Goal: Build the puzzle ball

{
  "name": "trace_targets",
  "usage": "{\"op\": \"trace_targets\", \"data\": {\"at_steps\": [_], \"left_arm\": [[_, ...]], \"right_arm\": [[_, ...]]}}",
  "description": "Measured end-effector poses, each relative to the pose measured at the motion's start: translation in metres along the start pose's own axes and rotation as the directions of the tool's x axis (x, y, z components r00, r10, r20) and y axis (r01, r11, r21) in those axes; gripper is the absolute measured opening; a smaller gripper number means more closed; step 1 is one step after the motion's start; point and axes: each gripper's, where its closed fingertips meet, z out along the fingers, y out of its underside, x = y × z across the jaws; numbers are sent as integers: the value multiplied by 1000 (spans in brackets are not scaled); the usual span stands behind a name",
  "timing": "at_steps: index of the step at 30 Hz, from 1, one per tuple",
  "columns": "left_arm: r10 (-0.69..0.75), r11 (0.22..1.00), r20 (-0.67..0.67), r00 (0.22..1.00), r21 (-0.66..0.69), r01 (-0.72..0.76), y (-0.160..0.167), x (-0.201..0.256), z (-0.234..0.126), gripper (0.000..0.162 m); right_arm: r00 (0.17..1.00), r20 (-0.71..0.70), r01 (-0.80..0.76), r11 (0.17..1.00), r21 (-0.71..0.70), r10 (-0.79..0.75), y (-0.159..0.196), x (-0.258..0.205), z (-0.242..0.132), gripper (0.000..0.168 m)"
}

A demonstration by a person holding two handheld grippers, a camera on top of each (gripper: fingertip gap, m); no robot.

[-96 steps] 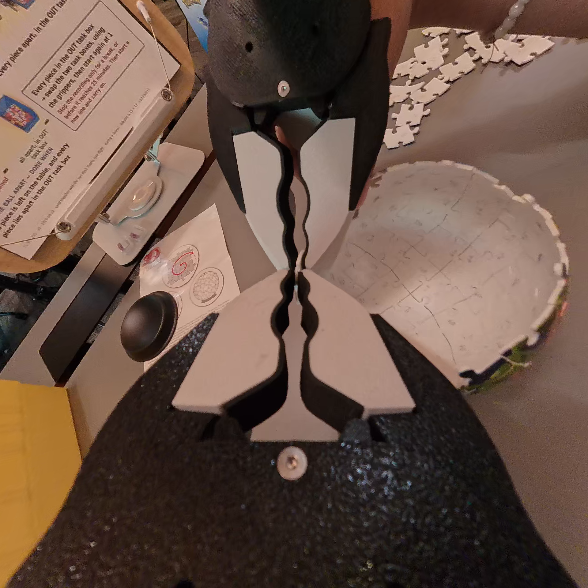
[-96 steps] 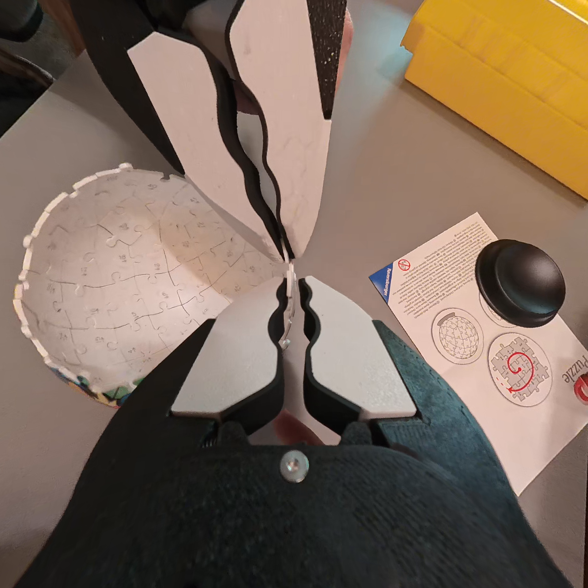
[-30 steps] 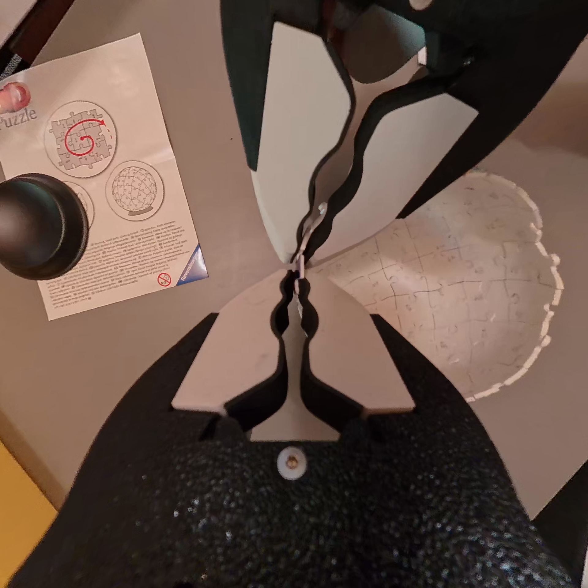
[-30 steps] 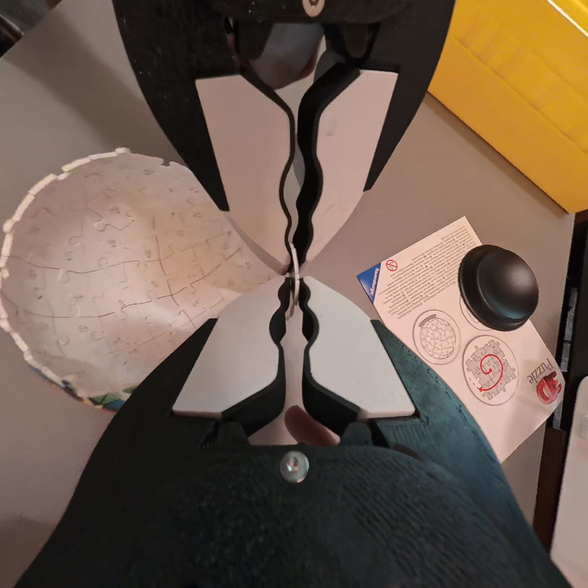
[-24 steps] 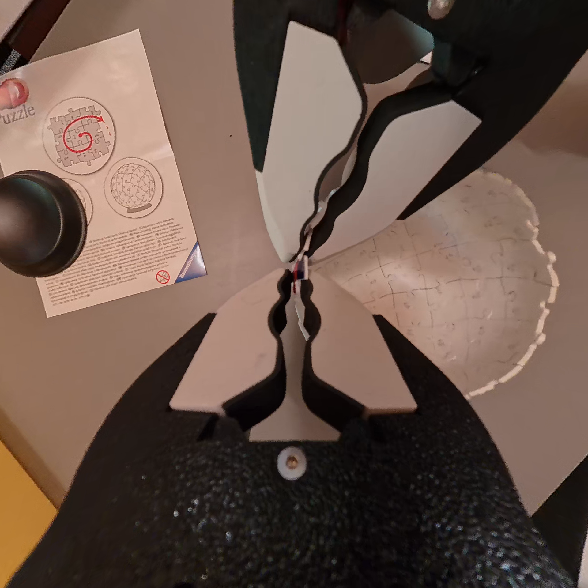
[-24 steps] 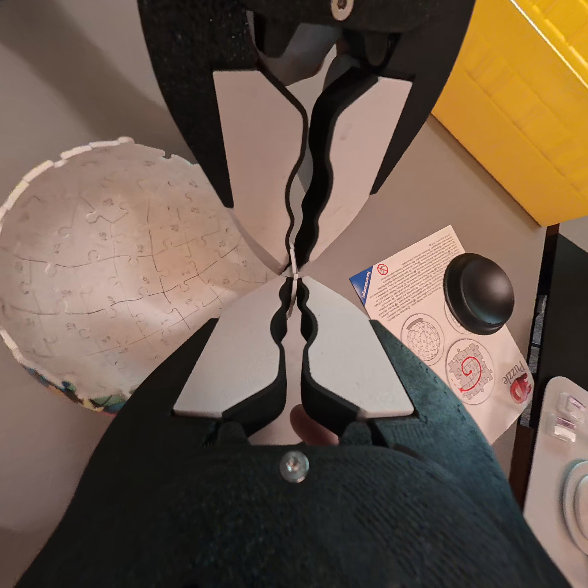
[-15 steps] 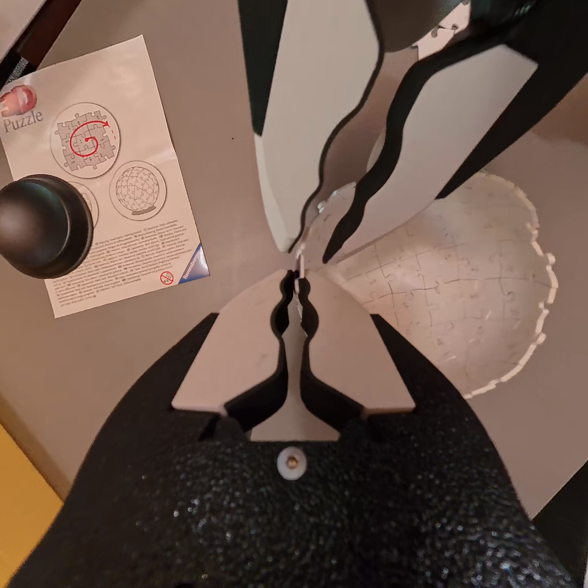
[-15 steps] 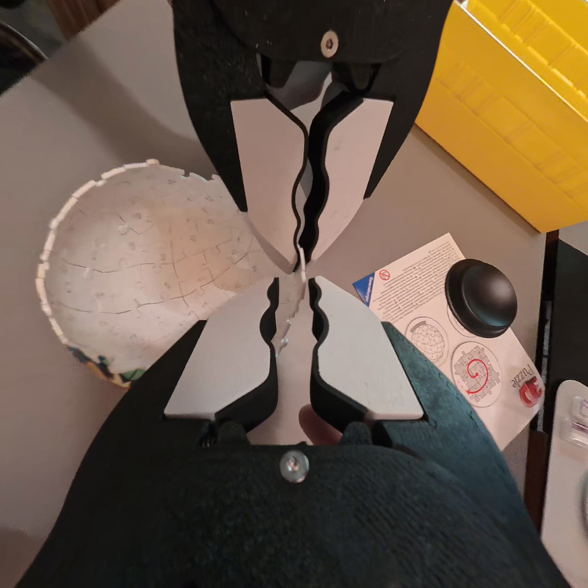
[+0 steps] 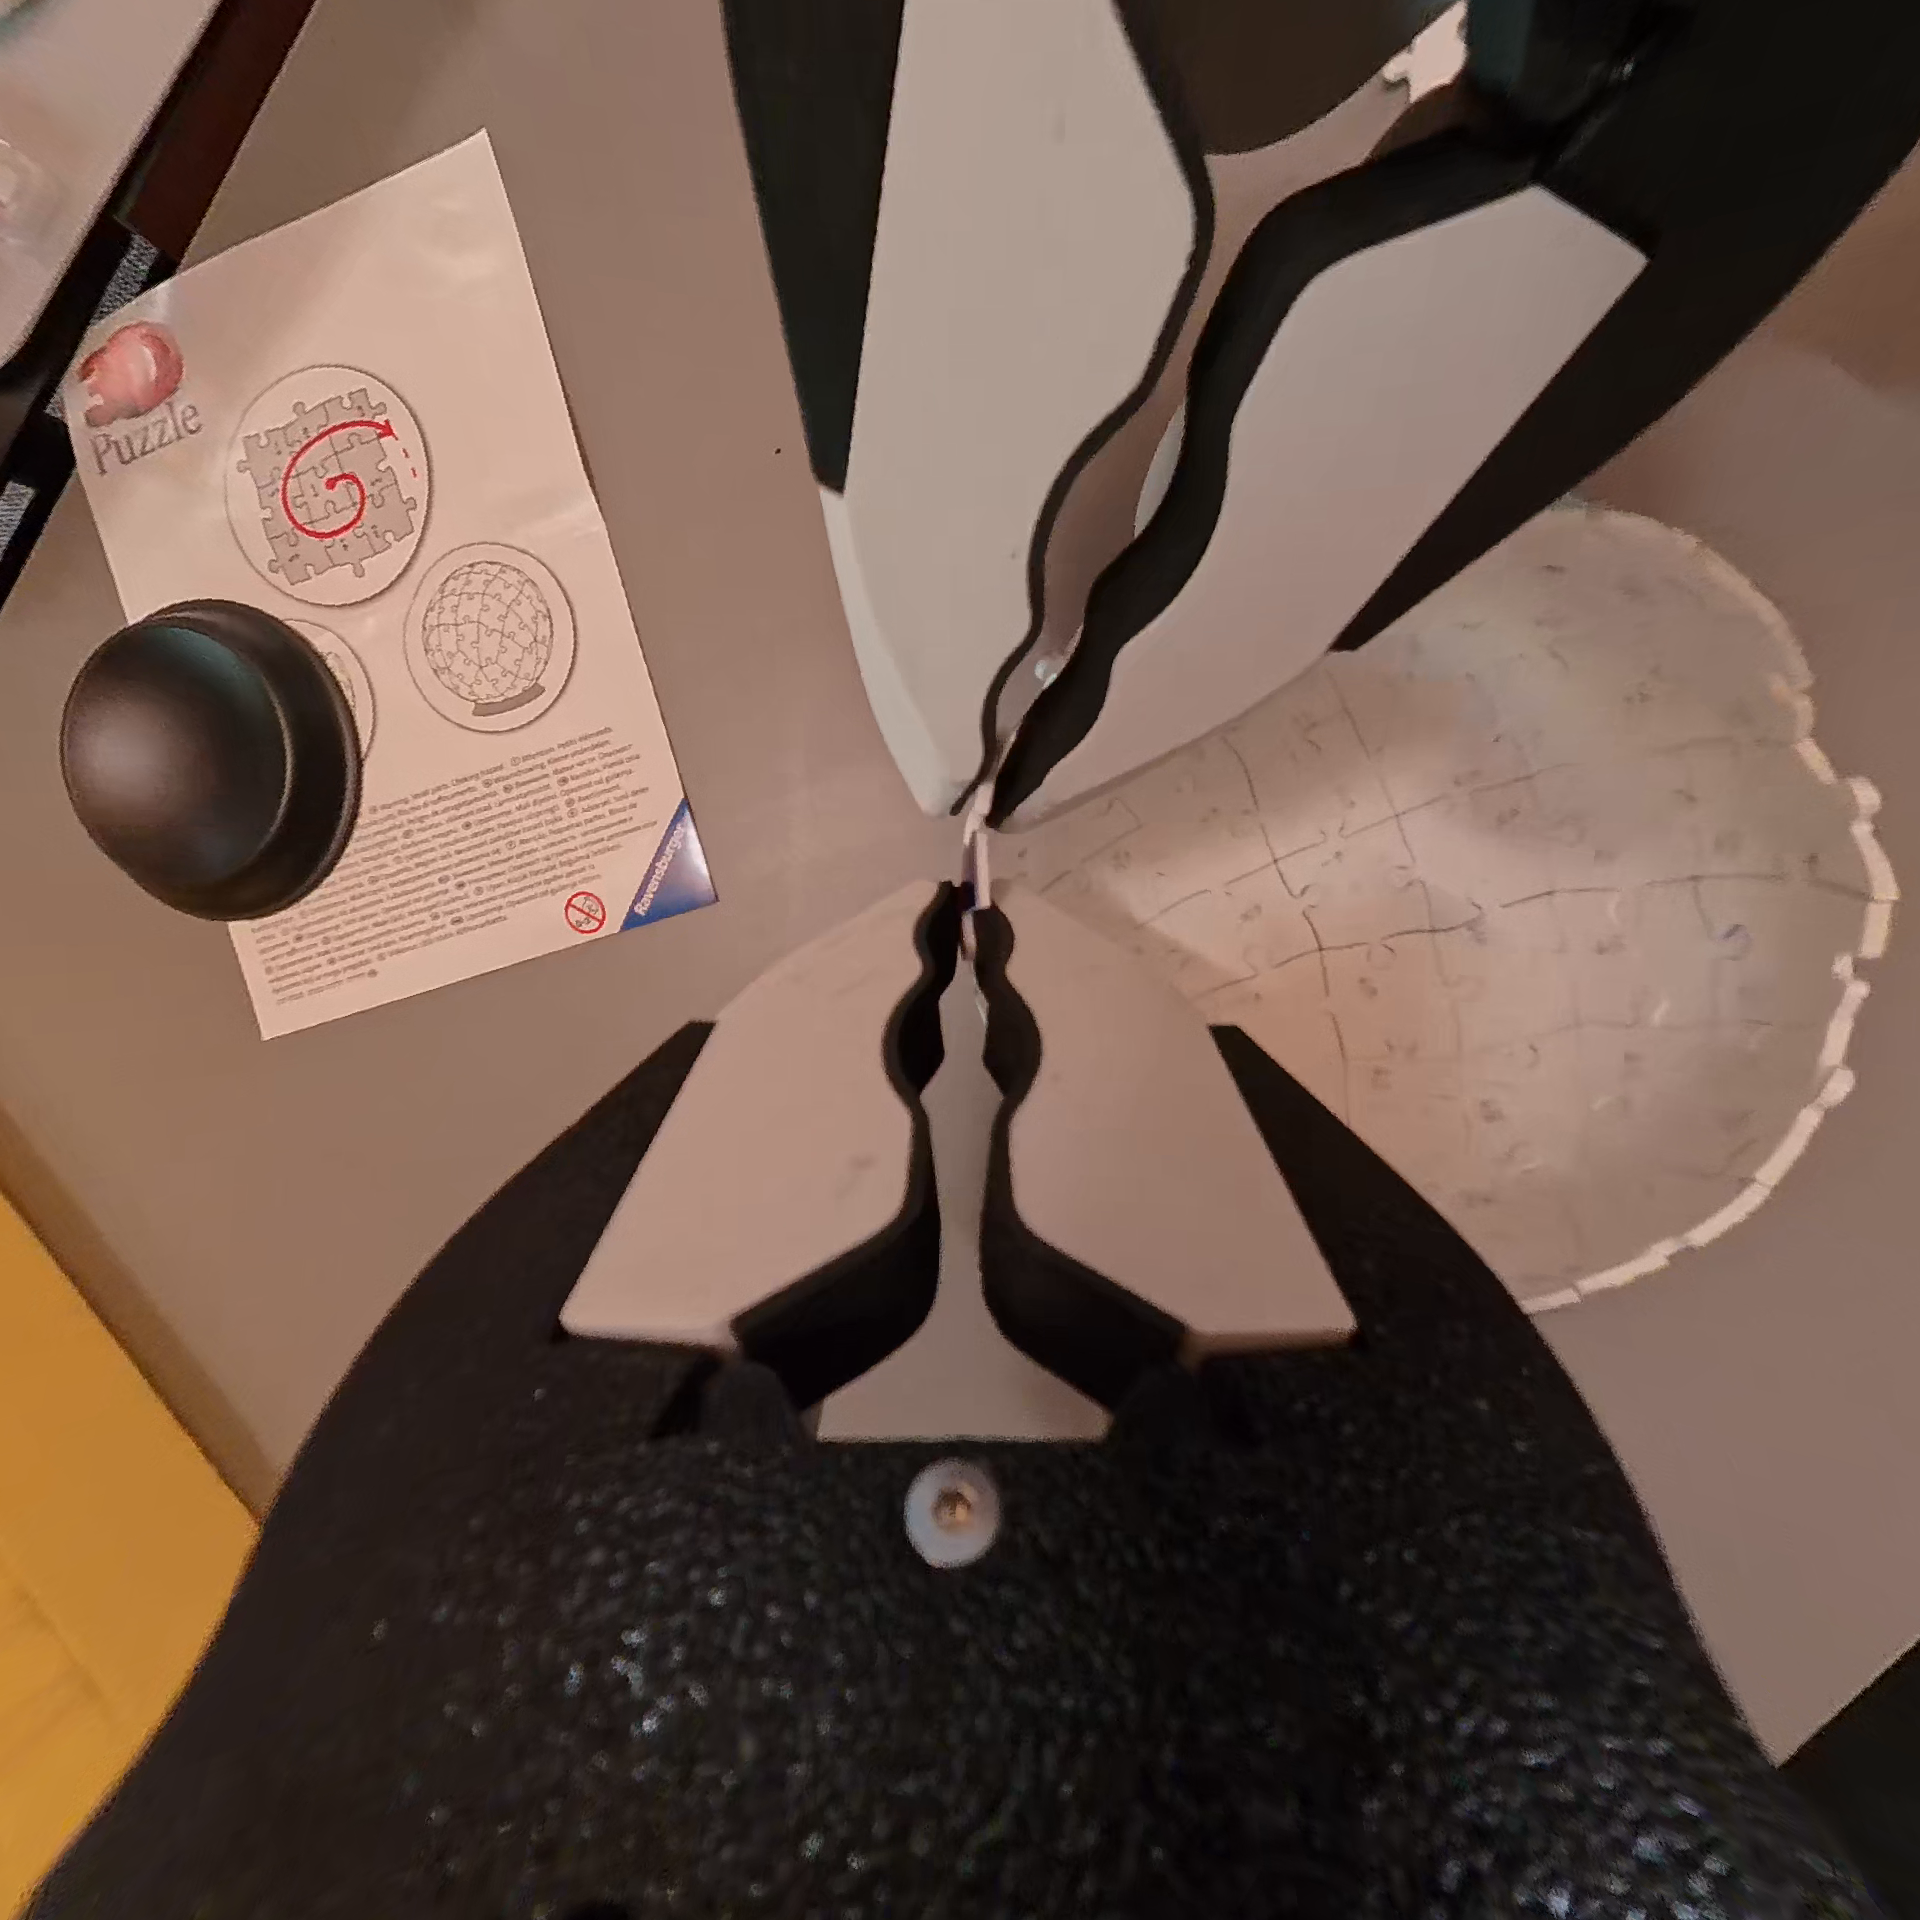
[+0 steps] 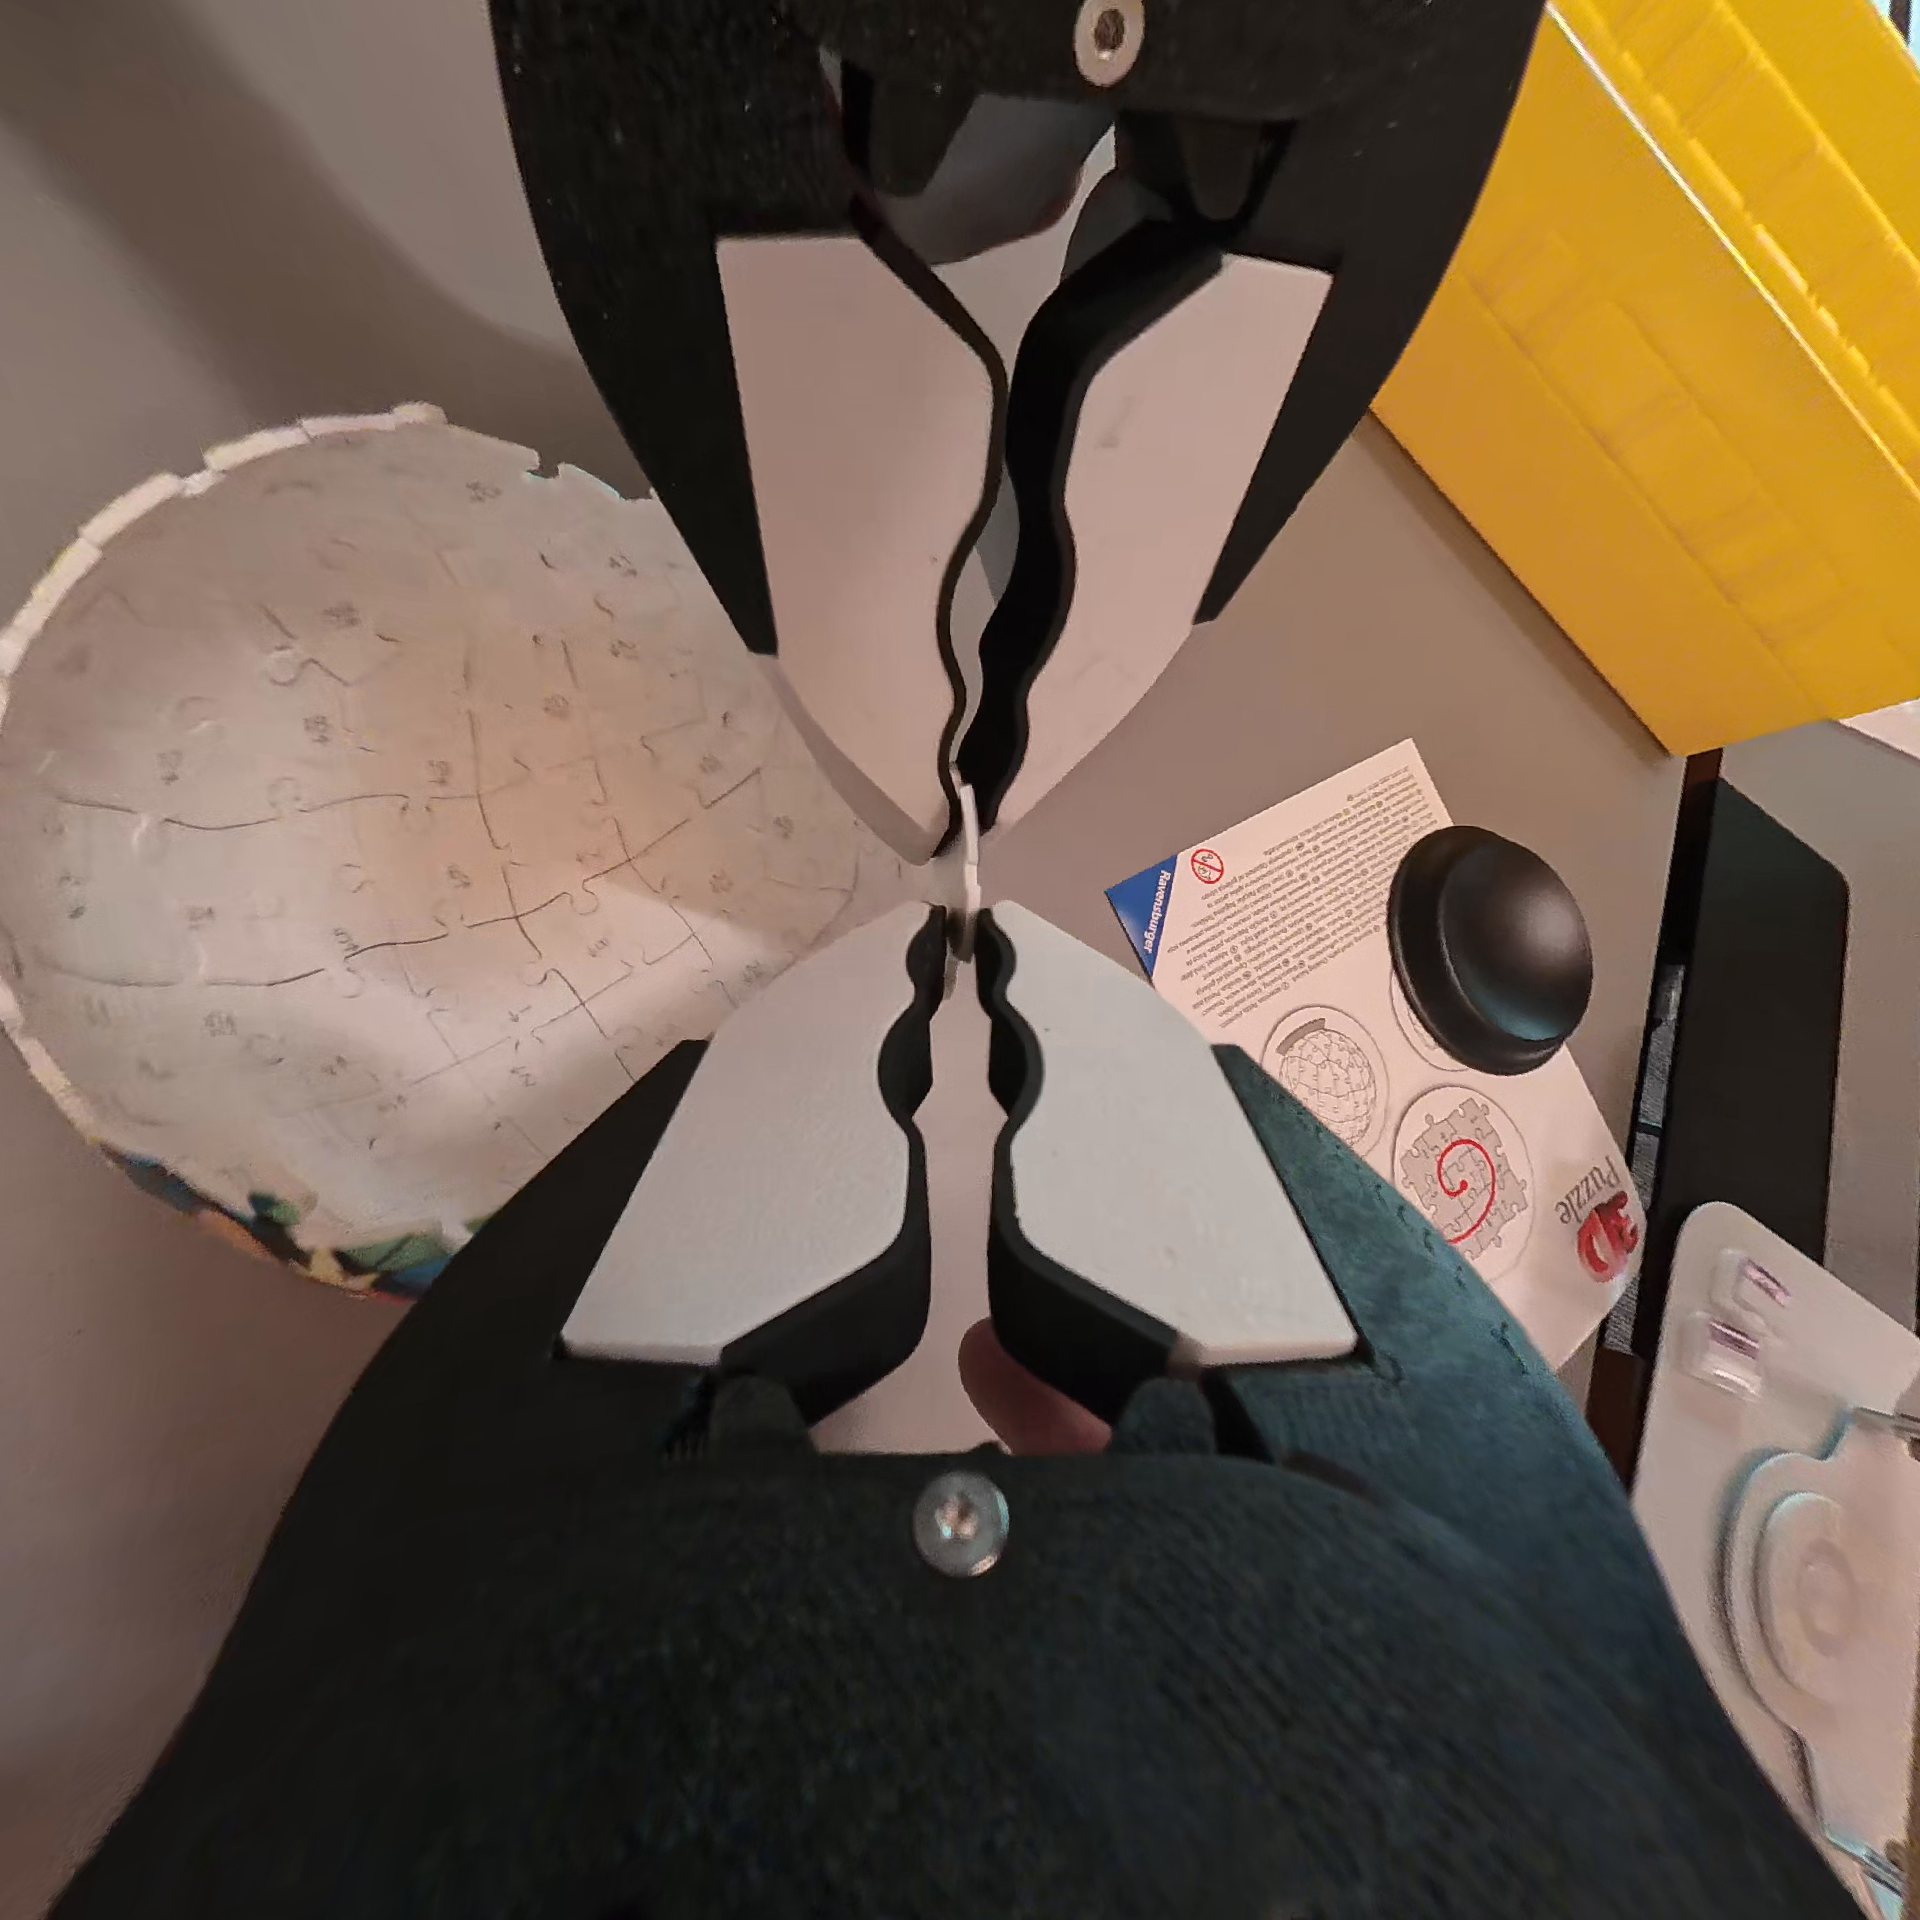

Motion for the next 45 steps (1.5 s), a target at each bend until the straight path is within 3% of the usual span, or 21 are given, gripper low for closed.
{"op": "trace_targets", "data": {"at_steps": [7,19,28,36,45], "left_arm": [[-6,1000,-8,1000,13,7,-4,2,1,2],[-23,999,-32,999,30,24,-1,2,0,4],[11,999,14,1000,46,-12,-6,-1,-2,2],[24,999,42,999,25,-25,-5,-4,-1,2],[38,999,67,997,16,-39,-7,-5,1,2]], "right_arm": [[1000,-4,12,997,-75,-12,8,2,3,18],[995,64,-70,997,-36,73,5,-5,12,4],[996,59,-66,997,-37,69,4,-2,8,5],[994,17,-104,993,61,103,-3,6,-7,6],[999,-11,-48,999,11,49,6,4,1,8]]}}
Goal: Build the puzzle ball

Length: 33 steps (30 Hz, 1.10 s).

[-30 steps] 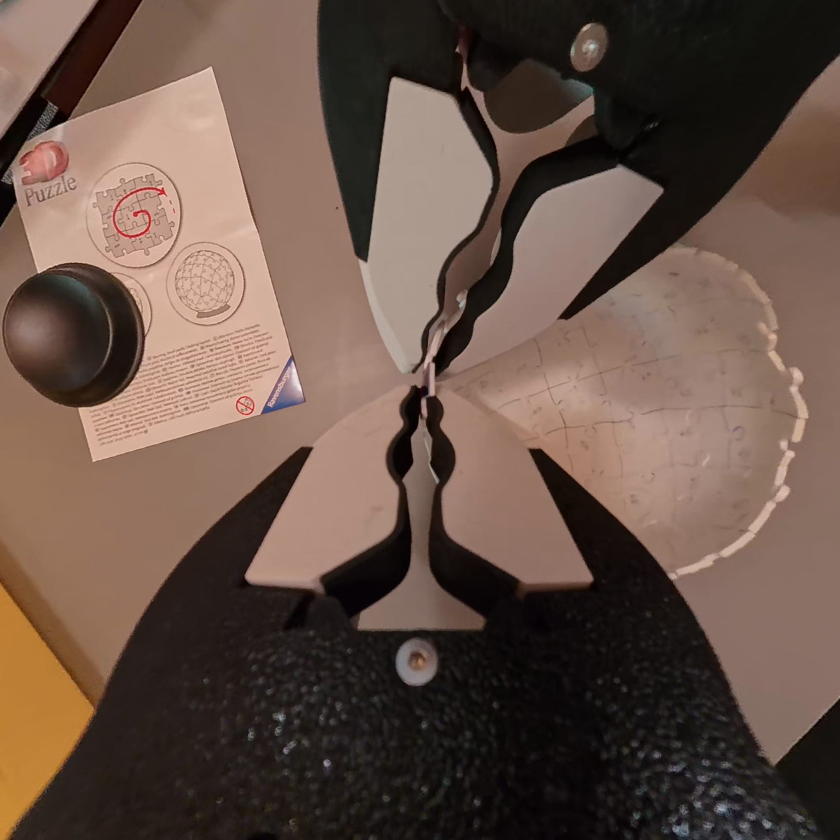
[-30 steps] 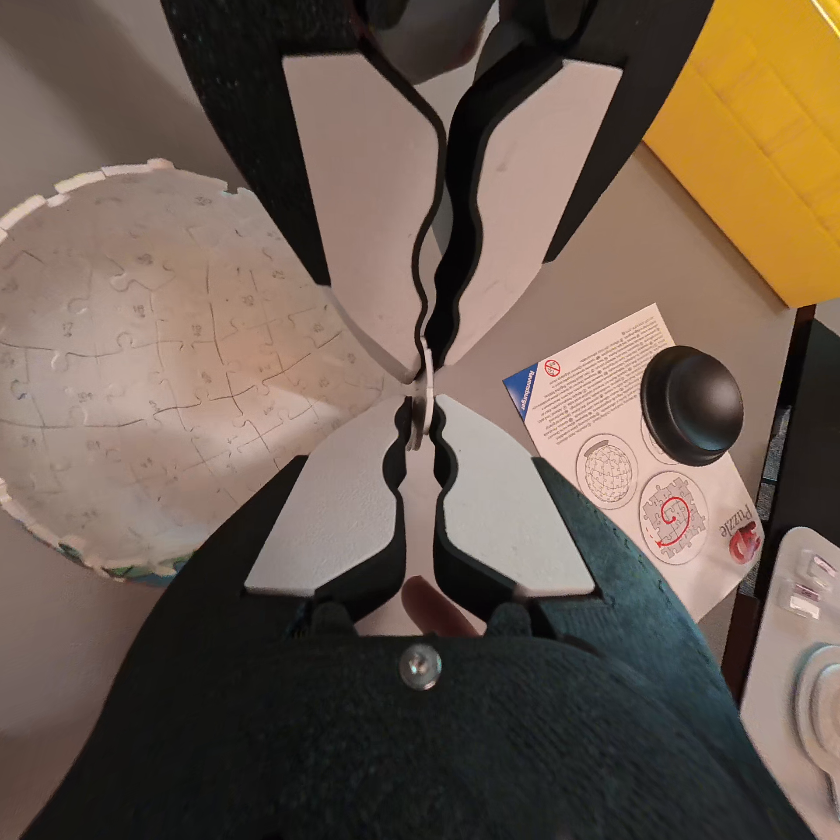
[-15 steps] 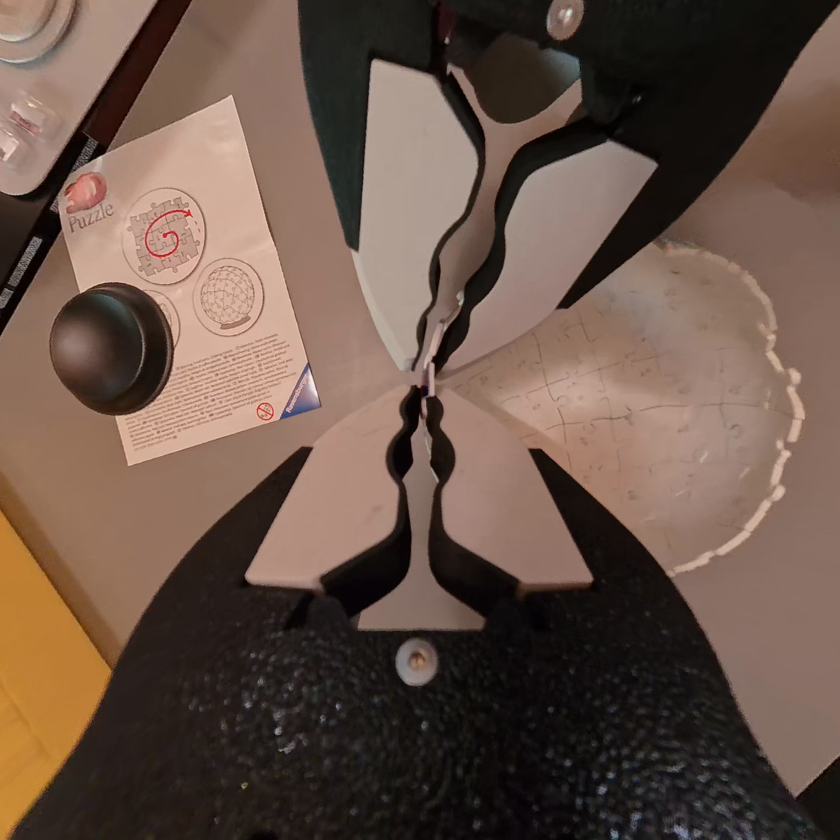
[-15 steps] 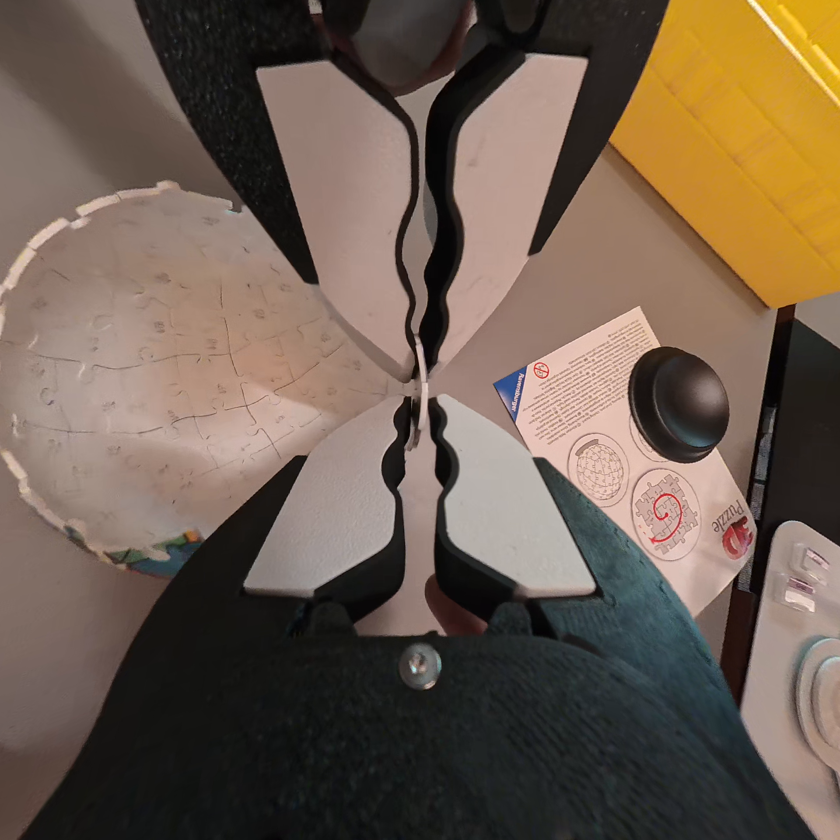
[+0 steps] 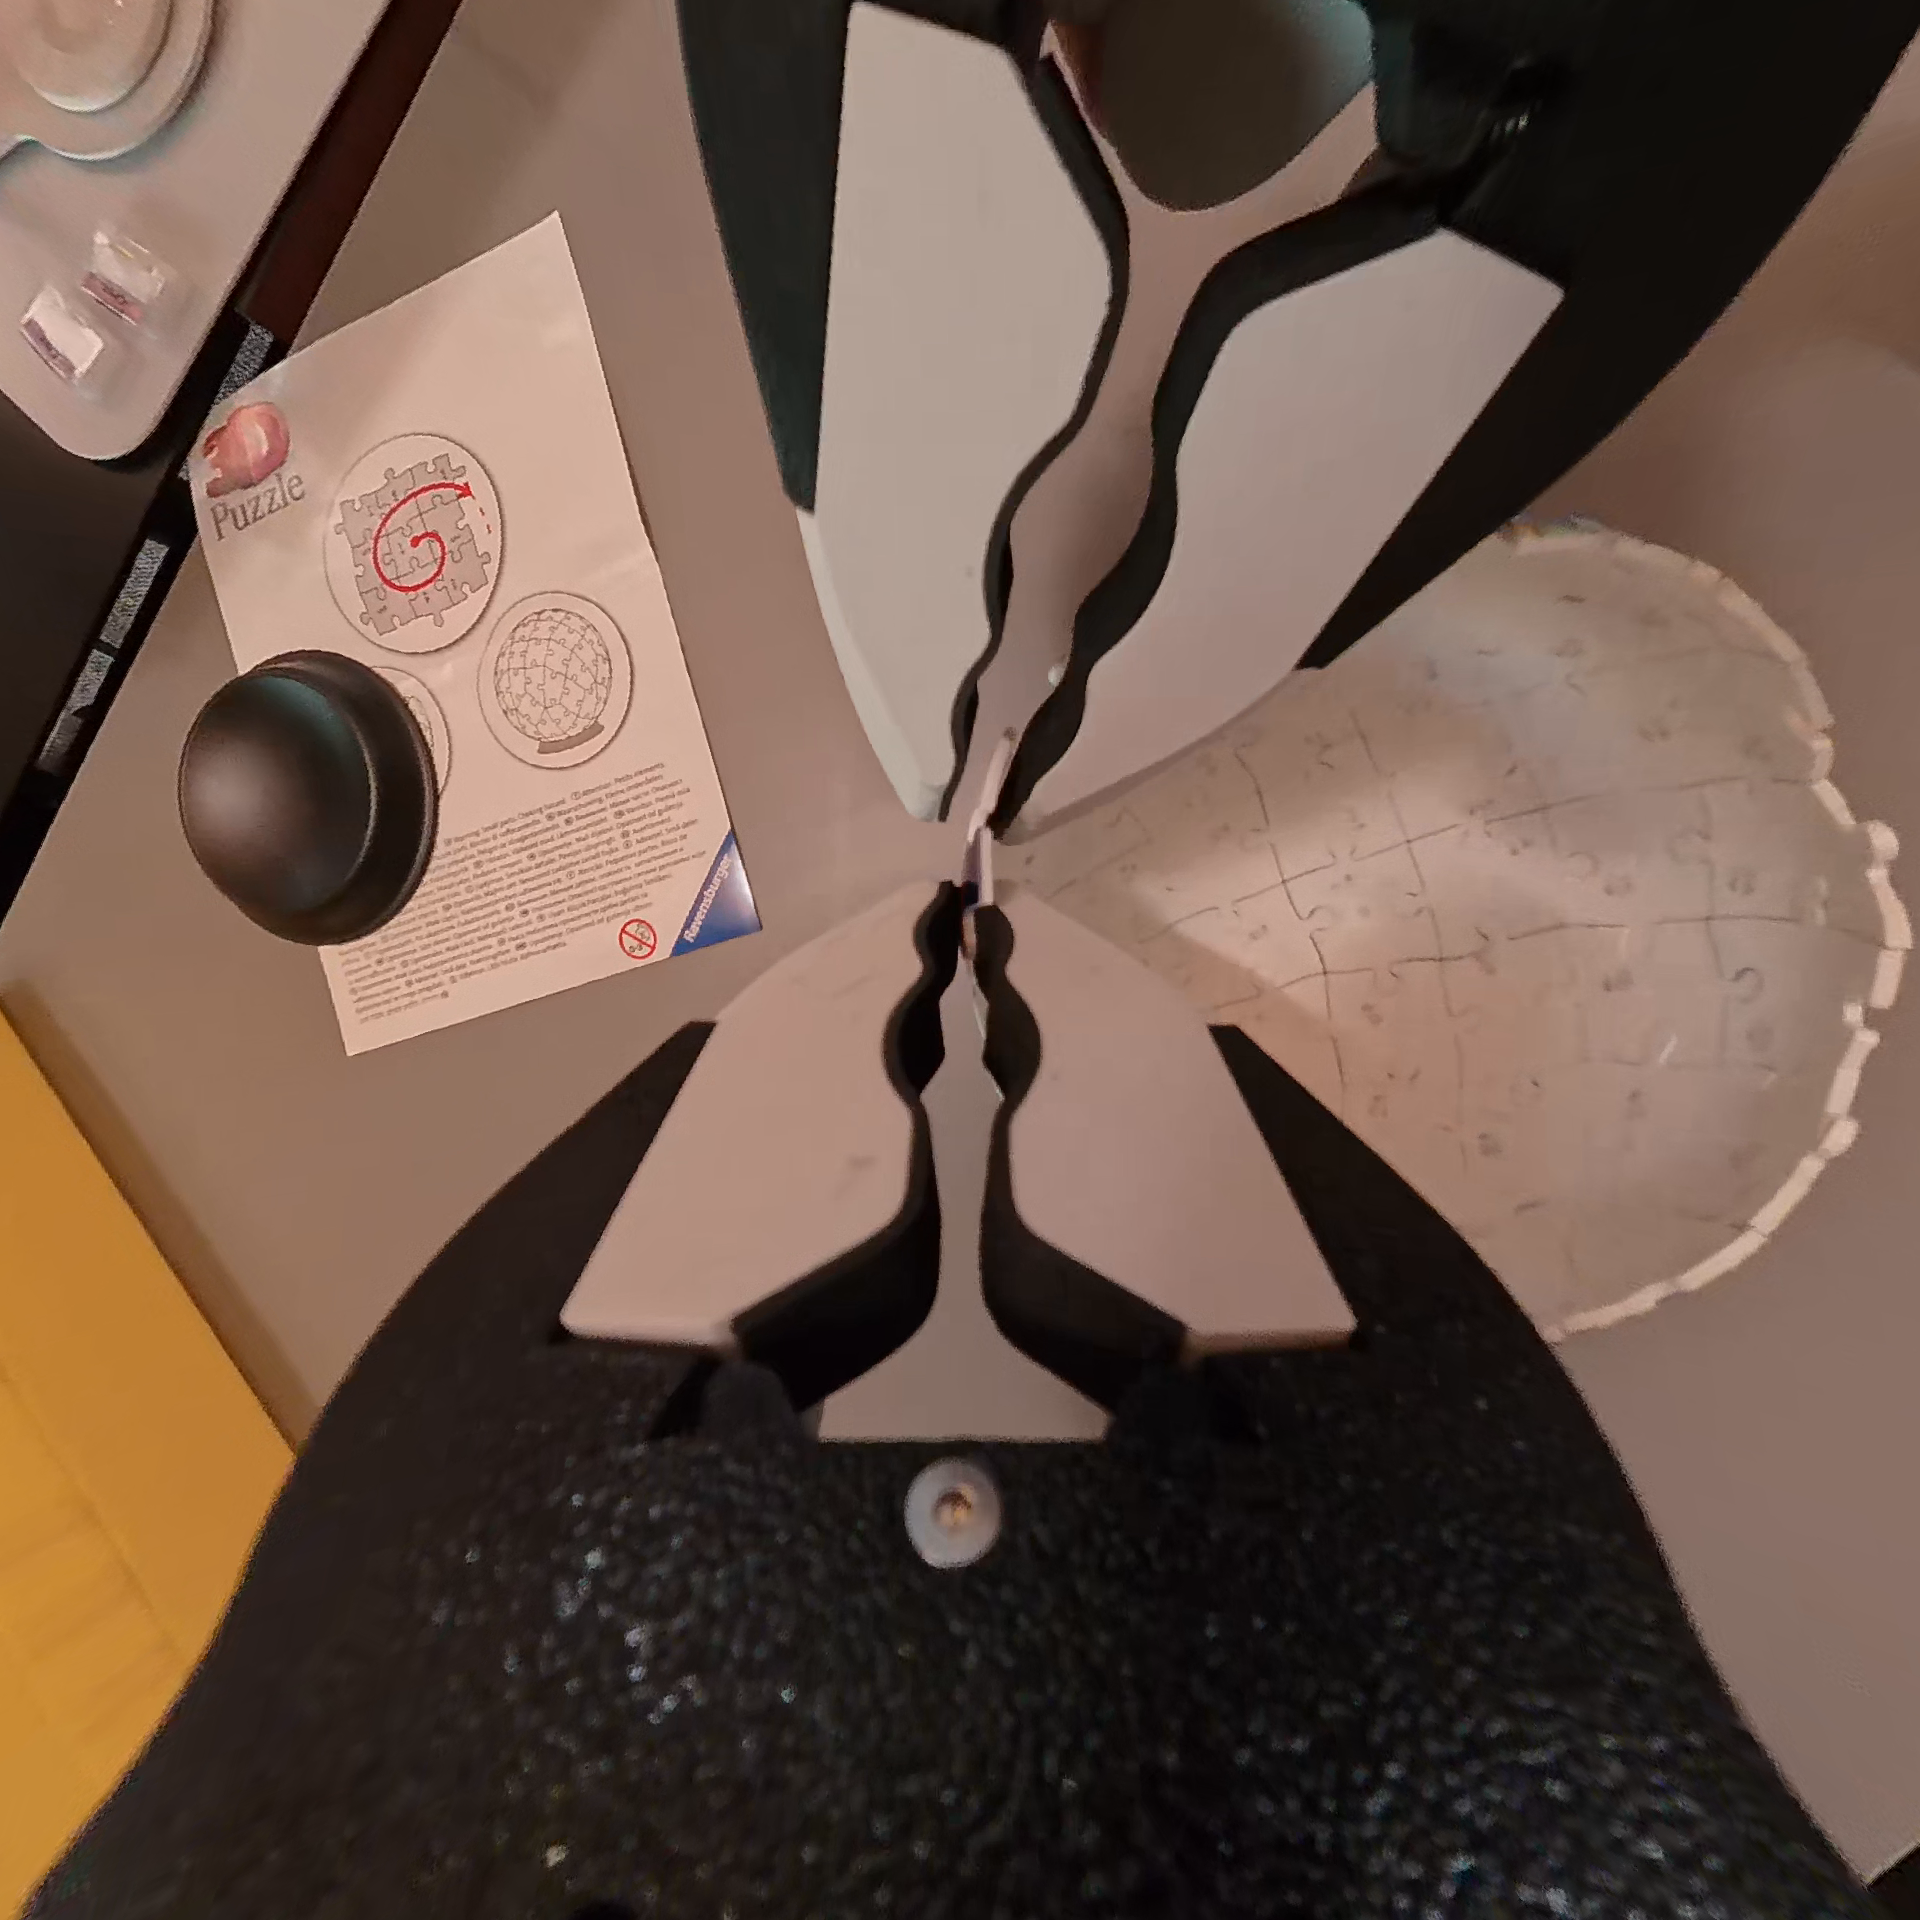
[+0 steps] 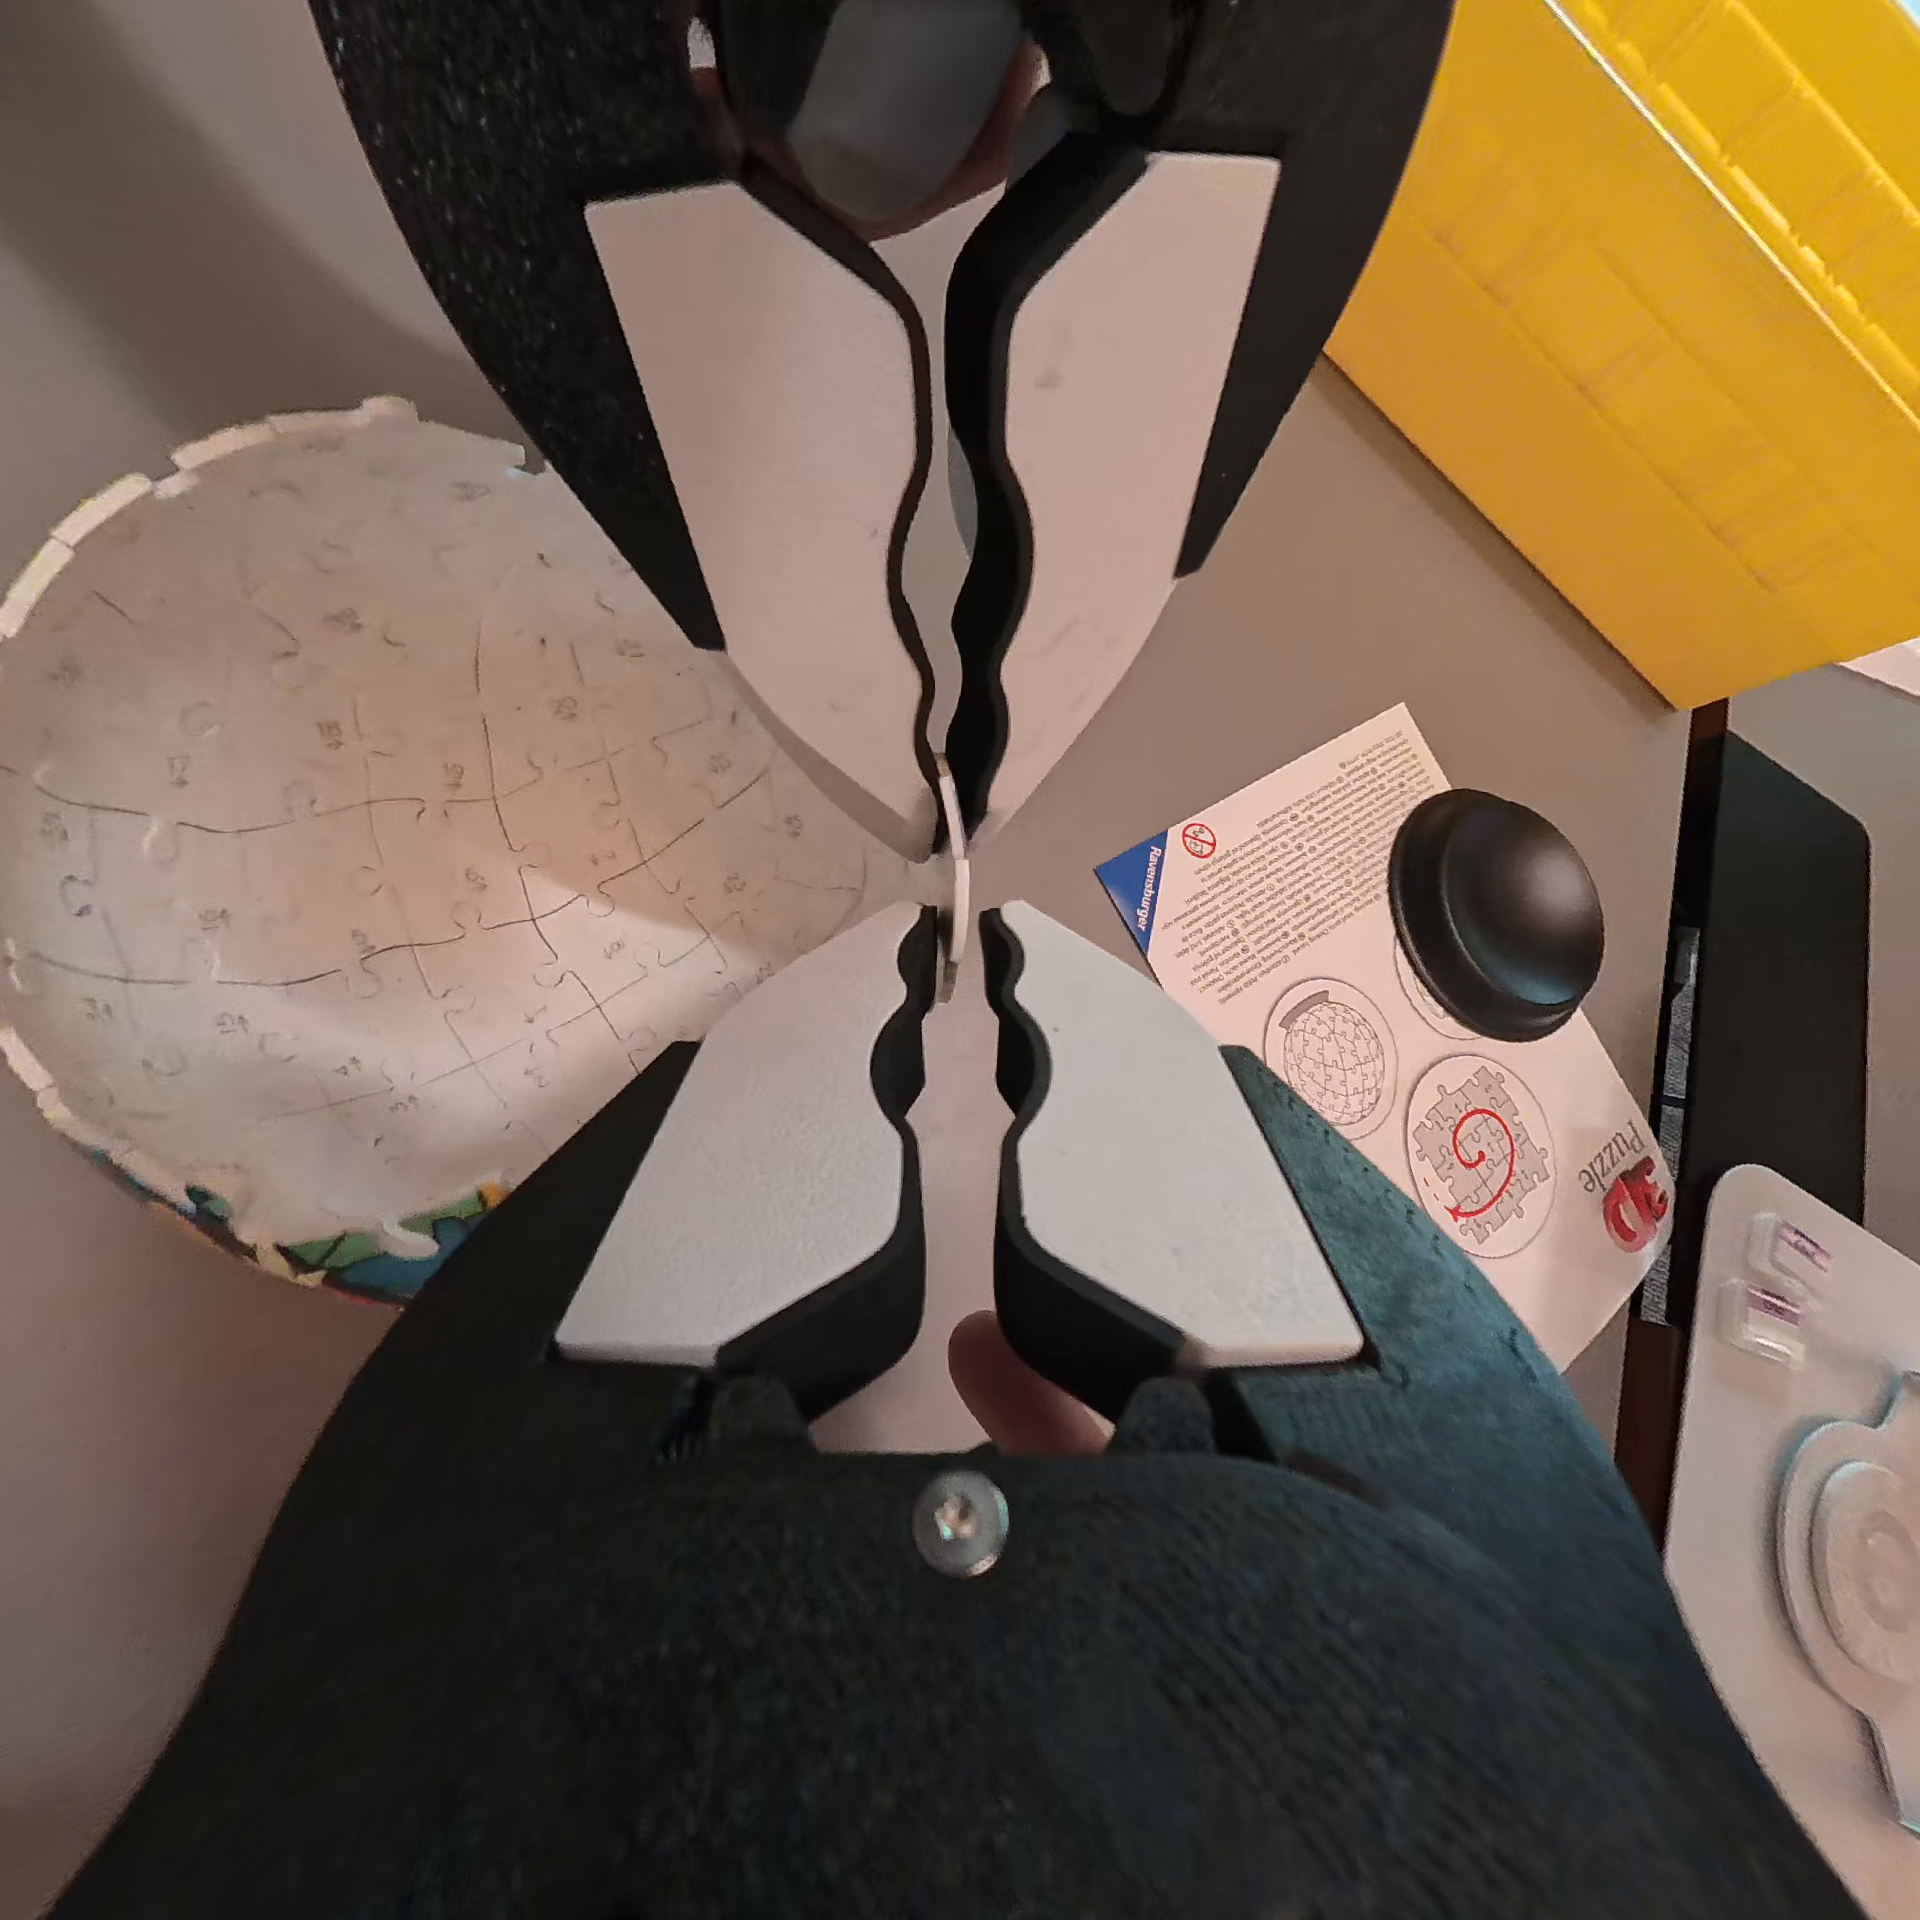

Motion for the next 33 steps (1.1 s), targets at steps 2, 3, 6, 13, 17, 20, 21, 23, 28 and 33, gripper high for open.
{"op": "trace_targets", "data": {"at_steps": [2,3,6,13,17,20,21,23,28,33], "left_arm": [[5,1000,2,1000,-1,-5,0,0,0,2],[8,1000,5,1000,-1,-8,0,0,1,2],[24,1000,31,999,-5,-24,0,-3,1,2],[8,1000,17,1000,11,-8,0,-5,0,7],[-79,995,-2,997,60,79,1,-8,-6,19],[-148,987,-11,989,65,148,5,-9,-9,30],[-153,986,-9,988,60,153,6,-9,-10,28],[-152,988,21,988,44,151,8,-12,-11,29],[-127,991,-23,992,-41,126,13,-4,-11,15],[-102,990,-51,993,-99,97,16,-4,-7,6]], "right_arm": [[1000,13,-1,1000,-3,2,1,-2,0,4],[1000,20,-11,1000,-9,12,1,-2,0,4],[1000,2,1,1000,-30,-1,2,2,1,3],[999,-27,18,1000,-18,-19,1,5,2,3],[999,-26,22,1000,-1,-22,-6,6,1,3],[999,-19,26,1000,5,-26,-8,4,1,3],[999,-22,25,1000,-2,-25,-8,5,2,3],[999,-35,17,1000,-21,-18,-5,7,4,3],[999,-36,1,999,-32,-3,-5,8,5,3],[999,-35,-9,999,-46,7,-2,9,6,3]]}}
